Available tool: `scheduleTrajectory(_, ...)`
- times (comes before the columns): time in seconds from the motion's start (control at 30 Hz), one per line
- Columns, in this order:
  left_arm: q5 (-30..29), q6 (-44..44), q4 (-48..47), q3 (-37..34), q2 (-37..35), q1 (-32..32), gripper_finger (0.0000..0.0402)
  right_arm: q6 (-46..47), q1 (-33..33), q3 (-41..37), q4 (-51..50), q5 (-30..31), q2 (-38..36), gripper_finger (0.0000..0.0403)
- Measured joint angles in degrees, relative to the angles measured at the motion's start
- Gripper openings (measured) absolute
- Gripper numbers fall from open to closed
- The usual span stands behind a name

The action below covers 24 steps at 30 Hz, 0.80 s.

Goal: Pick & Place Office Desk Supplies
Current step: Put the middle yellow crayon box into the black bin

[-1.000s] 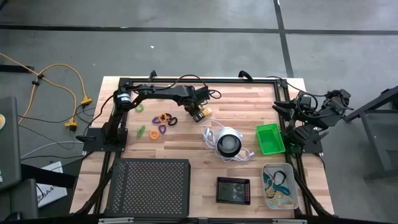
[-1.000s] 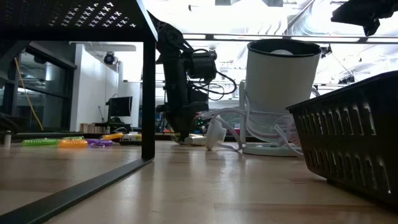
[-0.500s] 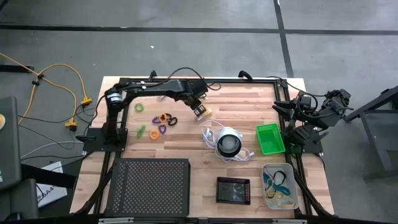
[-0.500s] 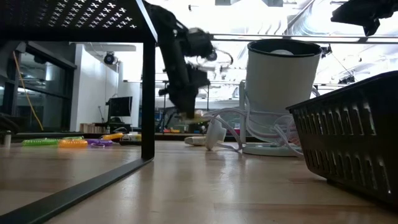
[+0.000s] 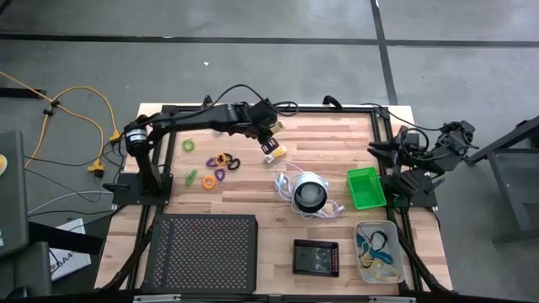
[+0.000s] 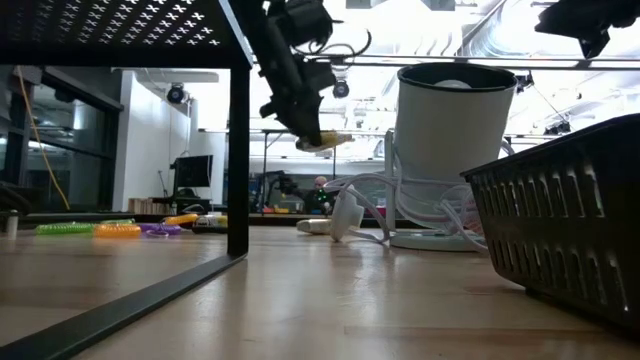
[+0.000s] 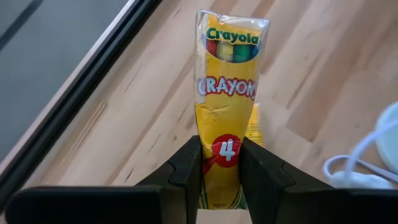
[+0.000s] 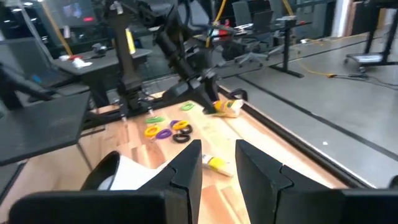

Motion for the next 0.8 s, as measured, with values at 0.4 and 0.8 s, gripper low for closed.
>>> scheduleTrajectory(0.4, 4.3, 8.9, 10.8, 0.0, -0.5, -6.0, 0.0088, 0.0, 0.0, 0.0, 0.0, -7.5, 0.0, 0.0085)
scheduleTrajectory(0.8, 4.5, 16.2, 21.9, 0.4, -2.2, -12.1, 0.0088, 0.0, 0.0, 0.0, 0.0, -8.6, 0.0, 0.0085)
